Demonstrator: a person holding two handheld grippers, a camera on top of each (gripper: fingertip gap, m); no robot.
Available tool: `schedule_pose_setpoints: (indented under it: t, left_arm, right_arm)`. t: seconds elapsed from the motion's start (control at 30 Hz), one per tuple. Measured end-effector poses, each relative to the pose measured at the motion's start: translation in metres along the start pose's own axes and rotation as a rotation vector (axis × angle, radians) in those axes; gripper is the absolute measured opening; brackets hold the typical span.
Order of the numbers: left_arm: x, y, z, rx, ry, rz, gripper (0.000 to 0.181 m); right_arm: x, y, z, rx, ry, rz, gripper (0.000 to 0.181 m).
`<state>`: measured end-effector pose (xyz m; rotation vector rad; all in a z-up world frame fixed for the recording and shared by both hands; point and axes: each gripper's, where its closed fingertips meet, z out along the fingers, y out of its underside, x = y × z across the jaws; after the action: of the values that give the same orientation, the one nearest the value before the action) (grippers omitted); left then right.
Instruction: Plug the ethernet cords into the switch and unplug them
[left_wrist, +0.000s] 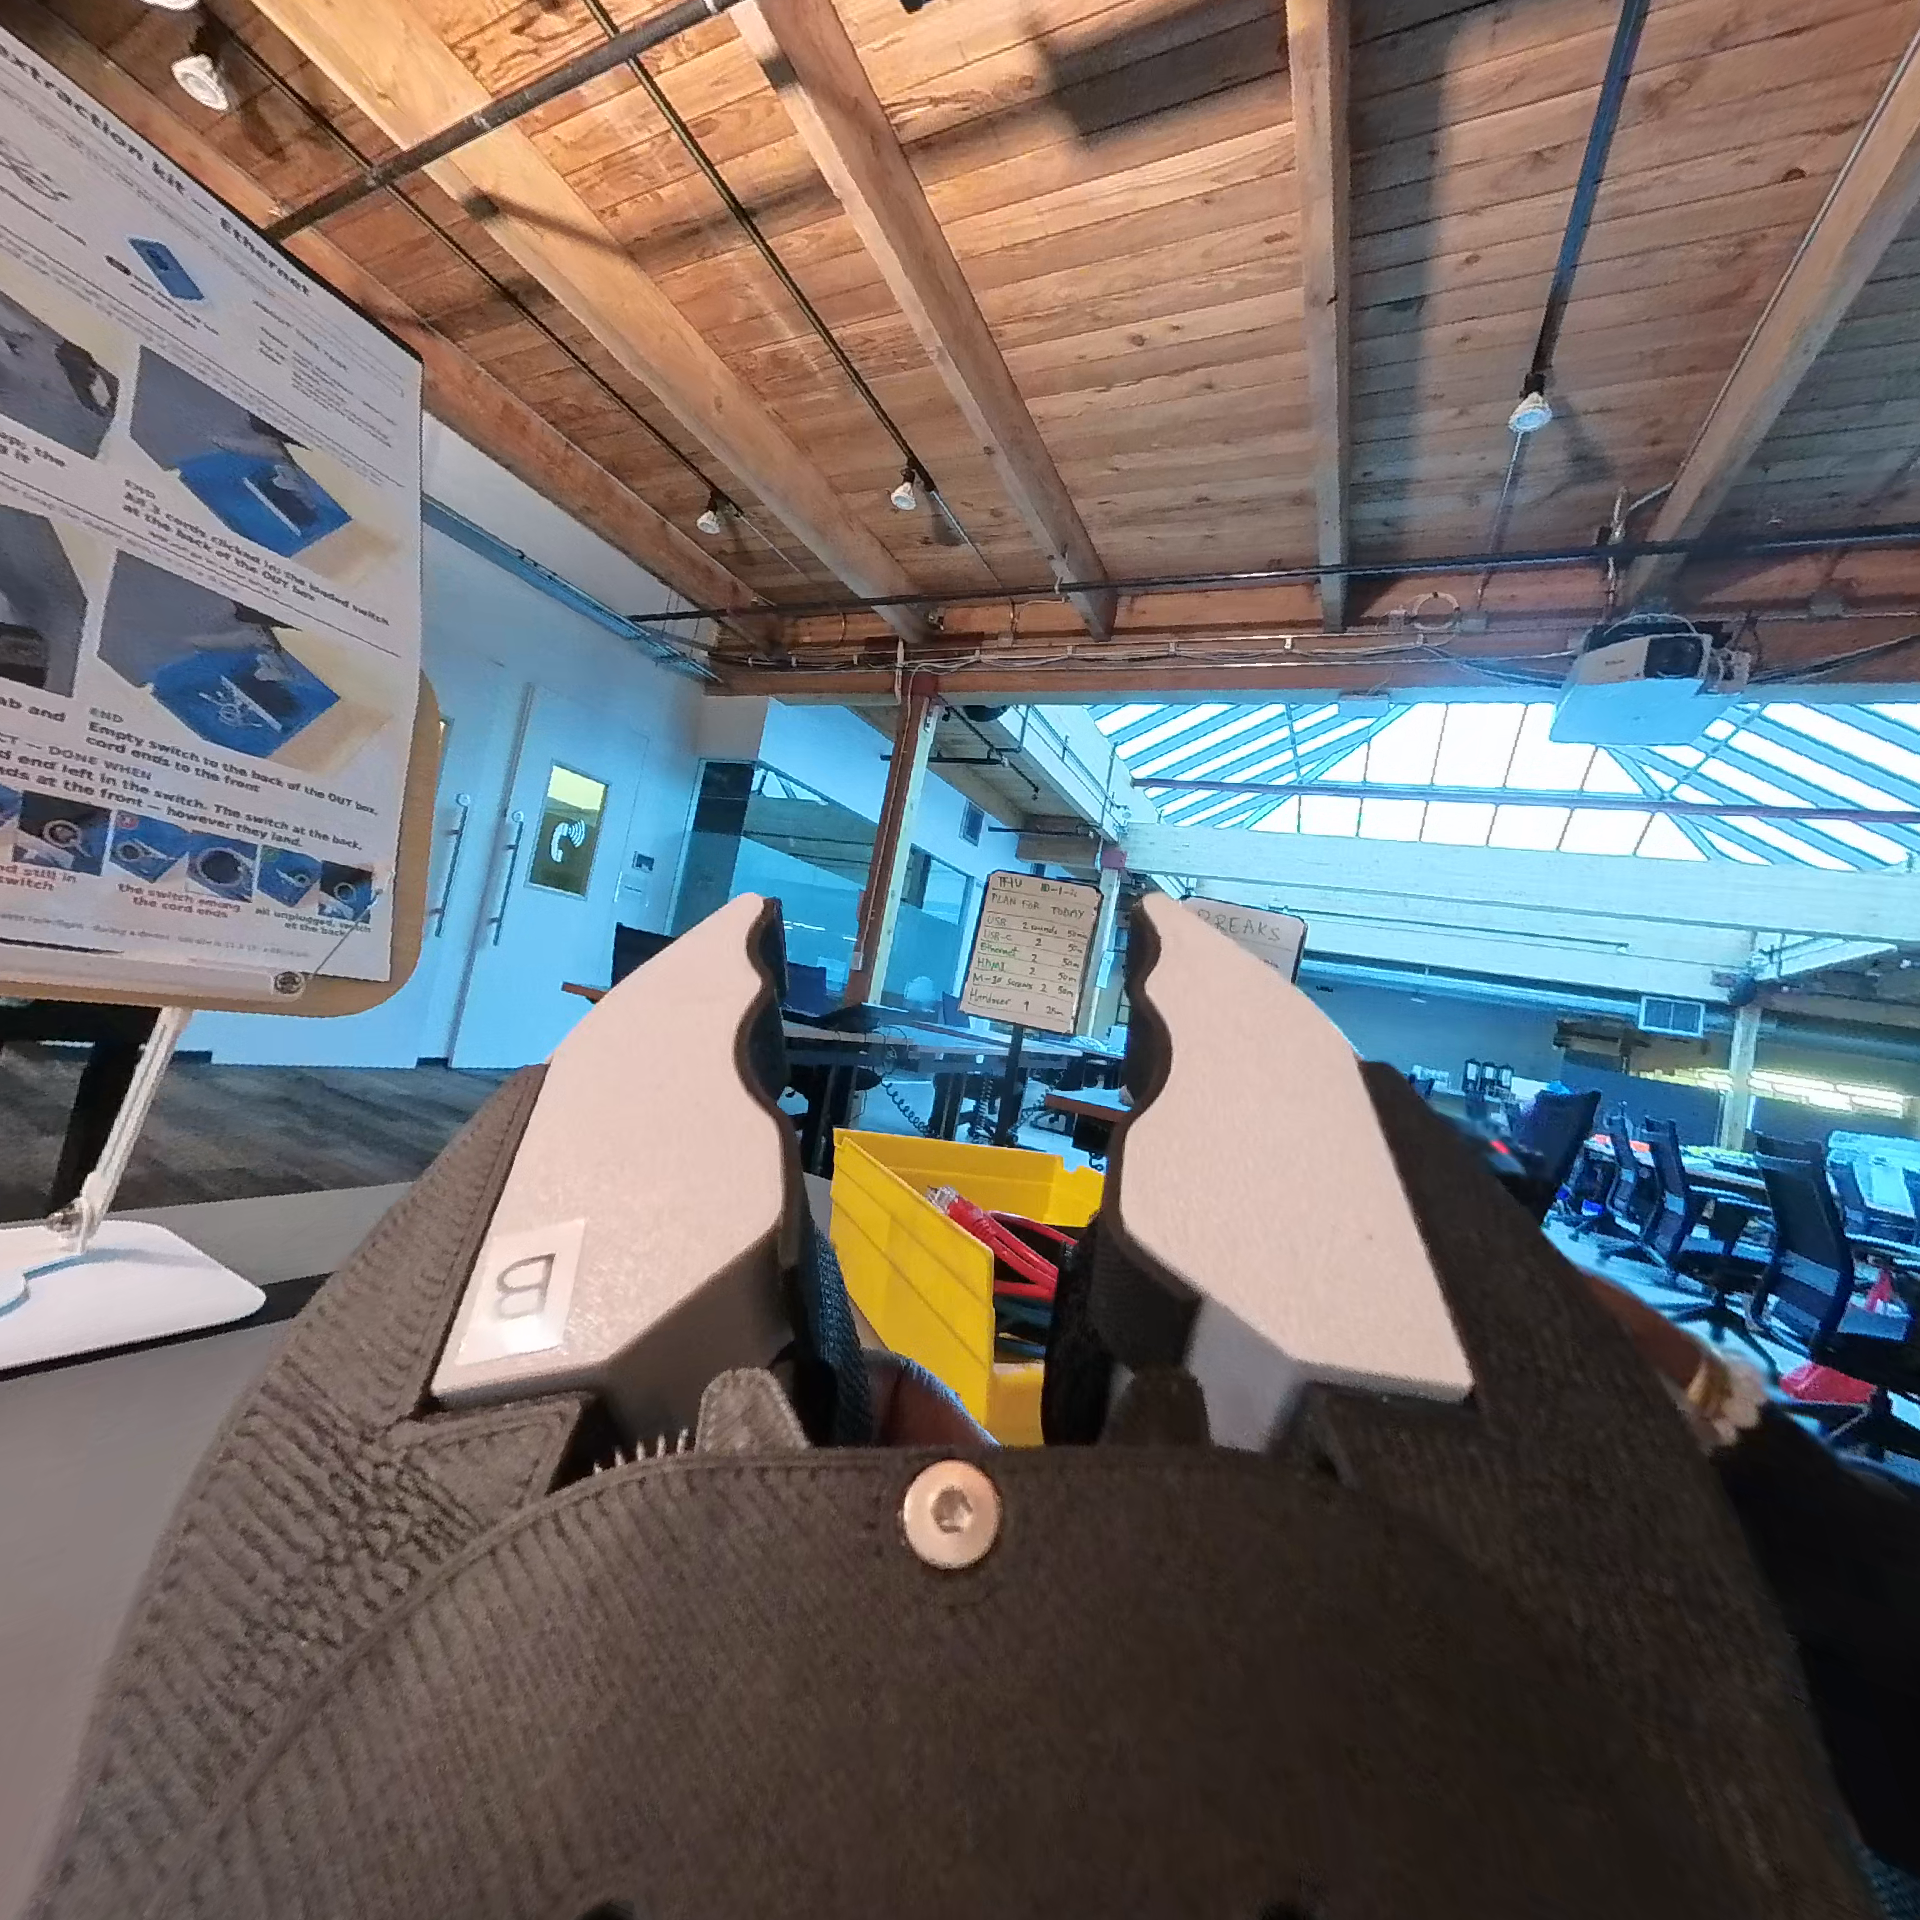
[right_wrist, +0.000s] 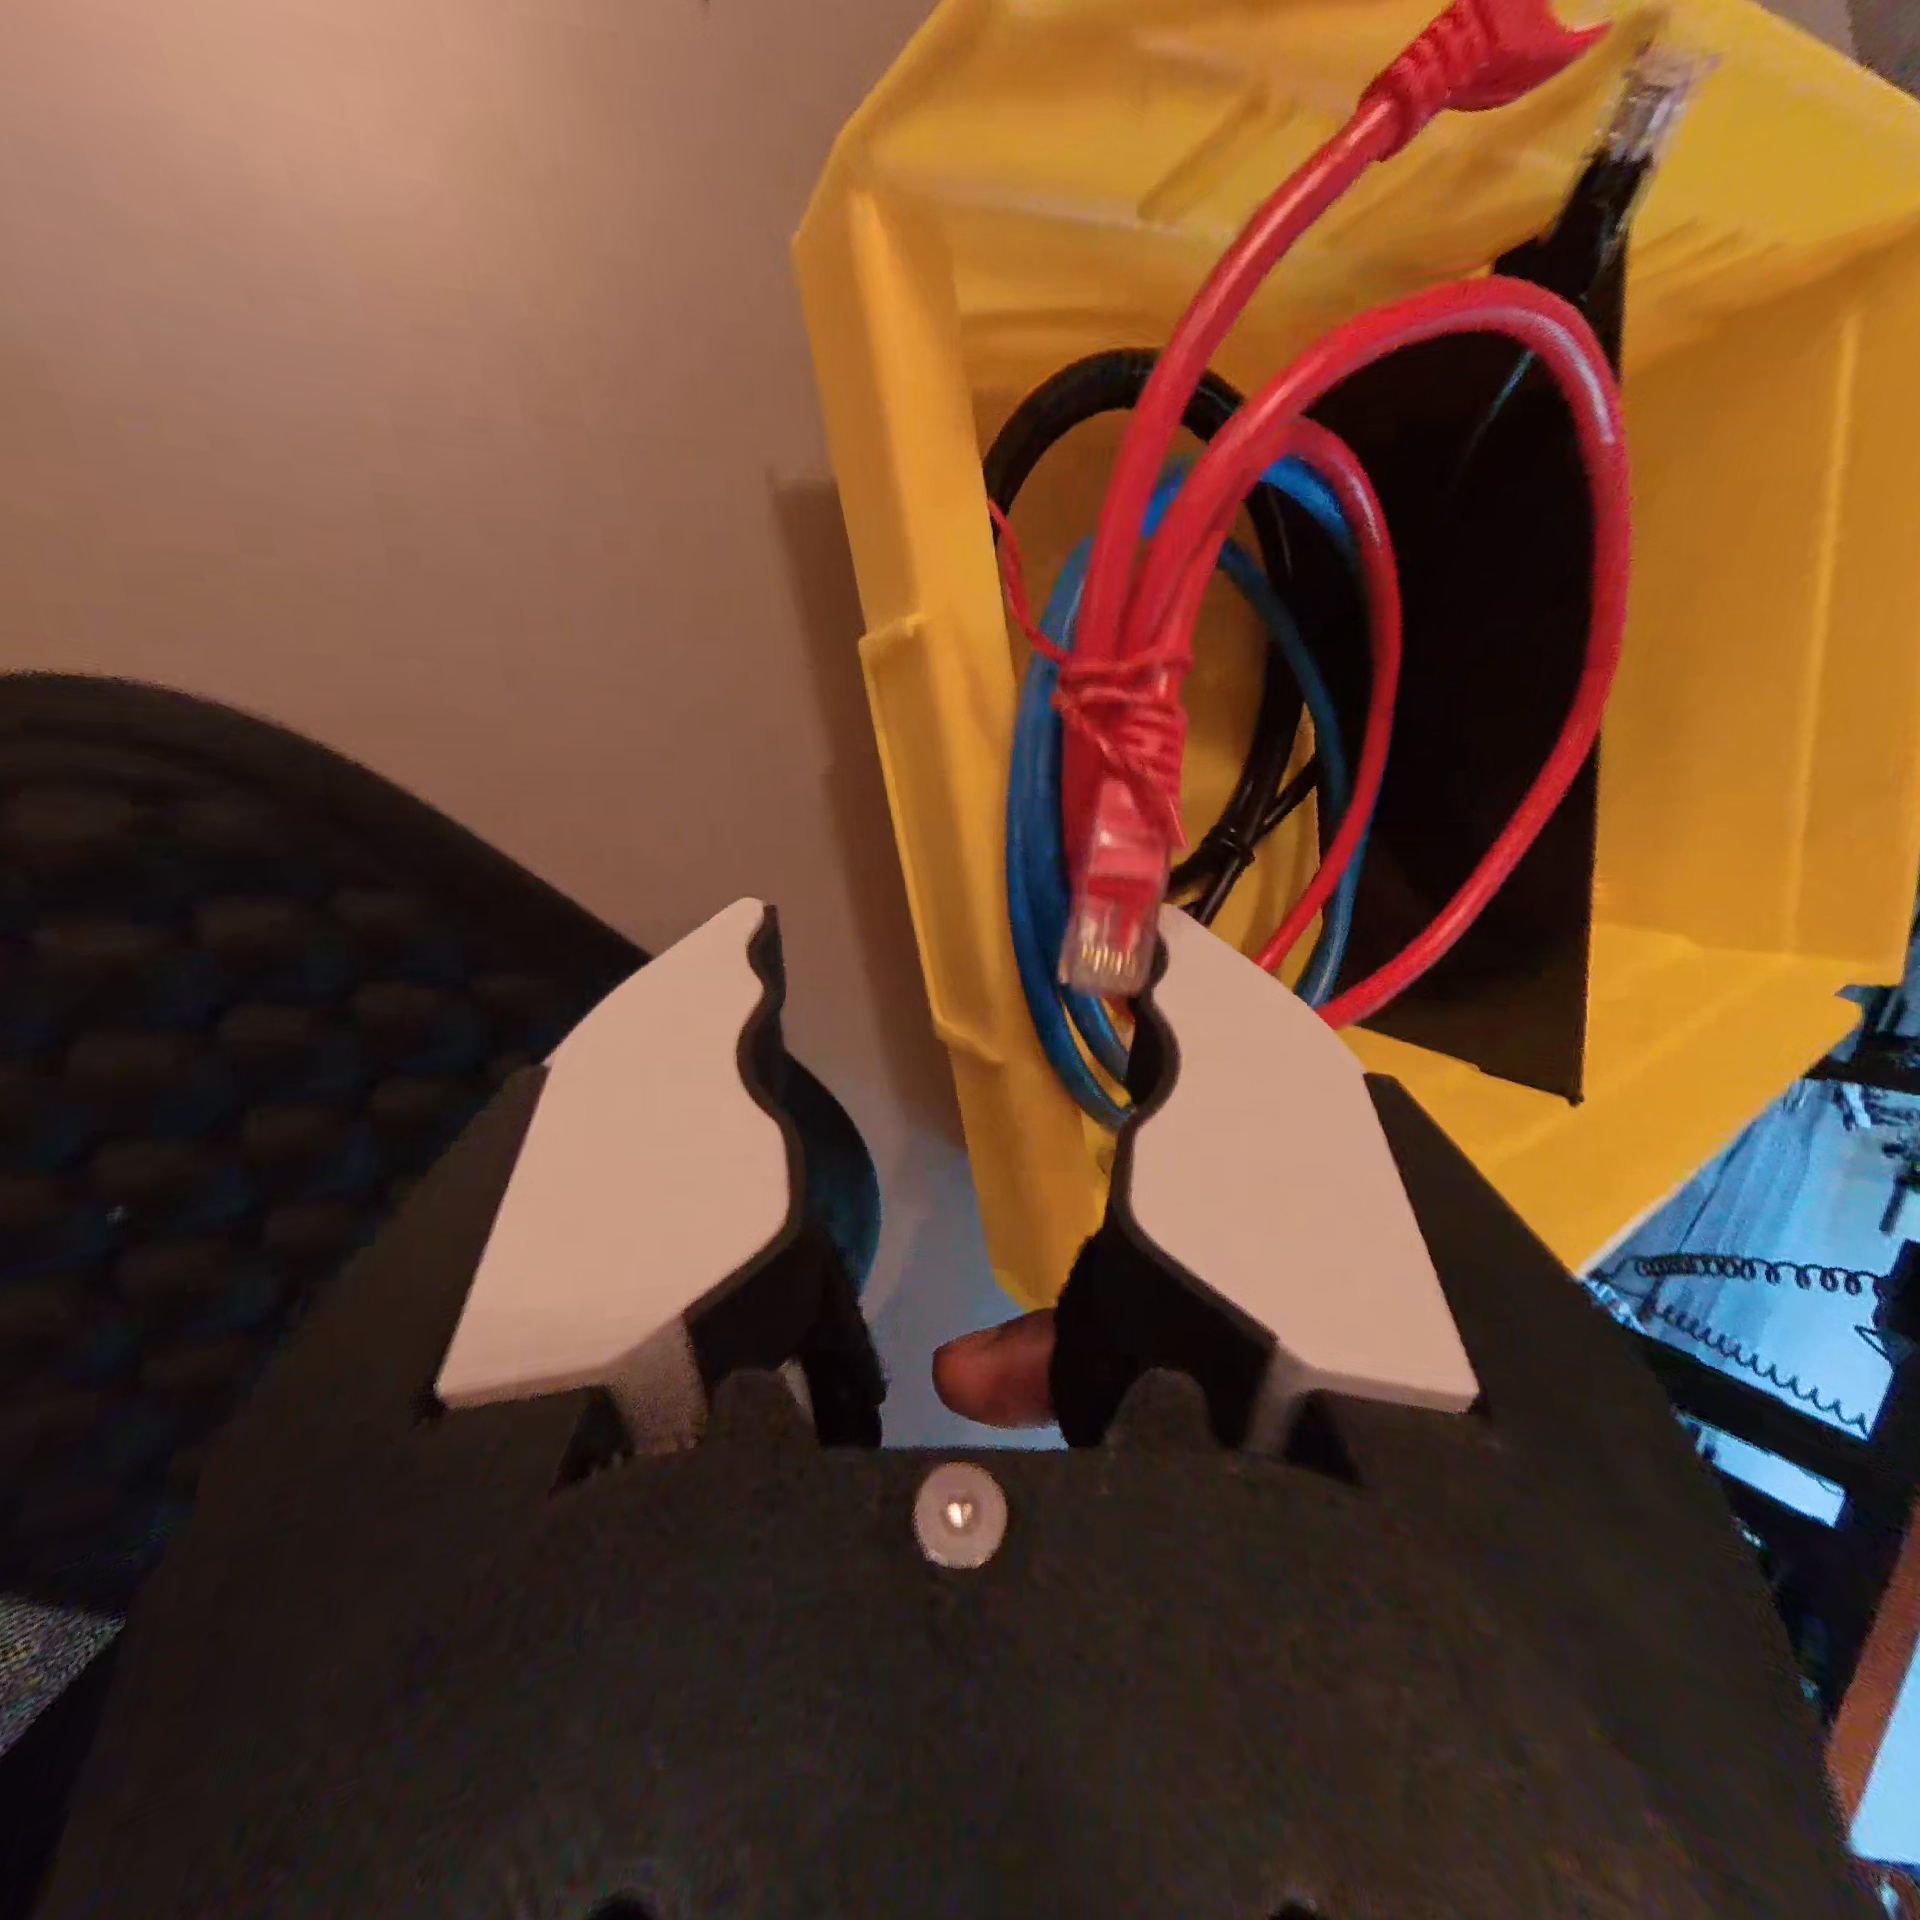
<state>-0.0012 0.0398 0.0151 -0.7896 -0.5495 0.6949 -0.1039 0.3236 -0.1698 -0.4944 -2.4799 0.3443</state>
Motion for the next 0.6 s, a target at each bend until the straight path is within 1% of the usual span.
schedule_pose_setpoints:
  t: [0.03, 0.1, 0.2, 0.33, 0.43, 0.6]
  left_arm:
    - [0.0, 0.0, 0.0, 0.0, 0.002, -0.004, 0.062]
    - [0.002, 0.0, 0.0, -0.002, 0.005, -0.006, 0.062]
    - [0.004, 0.0, 0.0, -0.004, 0.011, 0.002, 0.062]
    - [0.006, 0.002, 0.0, -0.012, 0.014, 0.018, 0.062]
    - [0.008, 0.003, 0.001, -0.019, 0.017, 0.014, 0.062]
    - [0.009, 0.001, 0.0, -0.019, 0.019, 0.012, 0.062]
  right_arm:
    - [0.001, -0.002, 0.005, -0.012, 0.009, 0.001, 0.059]
    - [0.007, -0.005, 0.014, -0.027, 0.056, -0.037, 0.032]
    - [0.004, -0.016, 0.018, 0.01, 0.05, -0.181, 0.031]
    - [-0.011, -0.043, 0.021, 0.135, 0.001, -0.213, 0.031]
    - [-0.021, -0.059, 0.022, 0.139, 0.032, -0.277, 0.032]
    - [-0.043, -0.092, 0.023, 0.167, 0.02, -0.365, 0.032]
